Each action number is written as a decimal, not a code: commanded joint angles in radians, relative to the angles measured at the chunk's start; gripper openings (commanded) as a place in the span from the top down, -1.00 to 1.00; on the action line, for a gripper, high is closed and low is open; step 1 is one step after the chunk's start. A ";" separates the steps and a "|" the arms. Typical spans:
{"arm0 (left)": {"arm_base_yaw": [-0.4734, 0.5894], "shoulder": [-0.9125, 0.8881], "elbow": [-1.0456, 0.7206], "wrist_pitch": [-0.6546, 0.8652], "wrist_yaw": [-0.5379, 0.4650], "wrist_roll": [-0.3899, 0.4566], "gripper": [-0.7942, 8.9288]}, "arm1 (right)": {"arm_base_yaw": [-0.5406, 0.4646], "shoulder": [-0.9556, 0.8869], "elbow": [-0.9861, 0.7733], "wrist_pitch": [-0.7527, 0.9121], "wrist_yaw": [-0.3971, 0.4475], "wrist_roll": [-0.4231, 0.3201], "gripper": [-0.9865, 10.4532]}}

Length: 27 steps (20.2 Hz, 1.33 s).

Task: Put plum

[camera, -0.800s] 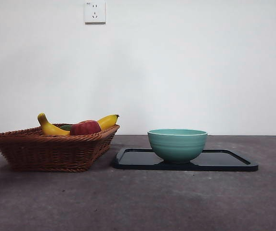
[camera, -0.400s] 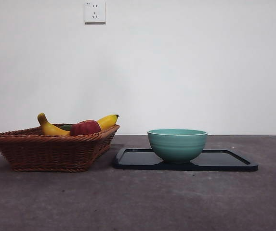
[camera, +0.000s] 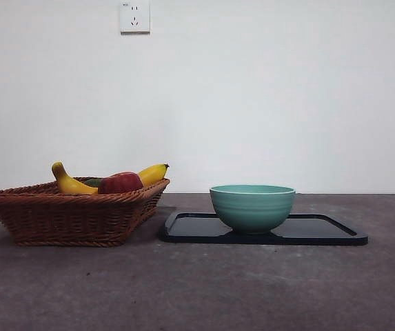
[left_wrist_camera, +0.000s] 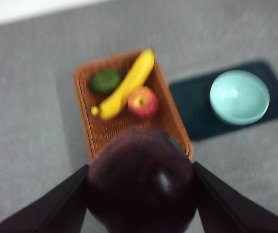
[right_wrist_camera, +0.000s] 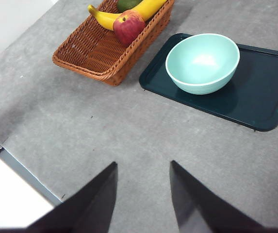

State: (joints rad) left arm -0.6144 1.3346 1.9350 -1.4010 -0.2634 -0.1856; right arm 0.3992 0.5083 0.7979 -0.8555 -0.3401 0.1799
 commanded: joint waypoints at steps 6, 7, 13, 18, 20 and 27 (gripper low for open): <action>0.060 -0.034 -0.288 0.320 0.098 0.035 0.30 | 0.004 0.002 0.016 0.009 -0.002 -0.011 0.52; 0.082 -0.034 -0.335 0.375 0.146 0.044 0.30 | 0.004 0.002 0.016 0.009 -0.003 -0.011 0.52; 0.249 -0.034 -0.597 0.650 0.293 0.077 0.31 | 0.004 0.002 0.016 0.008 0.000 -0.008 0.52; 0.364 -0.025 -0.830 0.897 0.403 0.090 0.31 | 0.004 0.002 0.016 0.010 0.000 -0.008 0.52; 0.372 -0.002 -0.892 0.972 0.407 0.106 0.32 | 0.004 0.002 0.016 0.010 0.000 -0.007 0.52; 0.372 0.209 -0.922 1.132 0.406 0.145 0.32 | 0.004 0.006 0.016 0.009 0.000 0.017 0.52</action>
State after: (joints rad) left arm -0.2398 1.5288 1.0046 -0.2836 0.1371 -0.0608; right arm 0.3992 0.5083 0.7979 -0.8555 -0.3401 0.1860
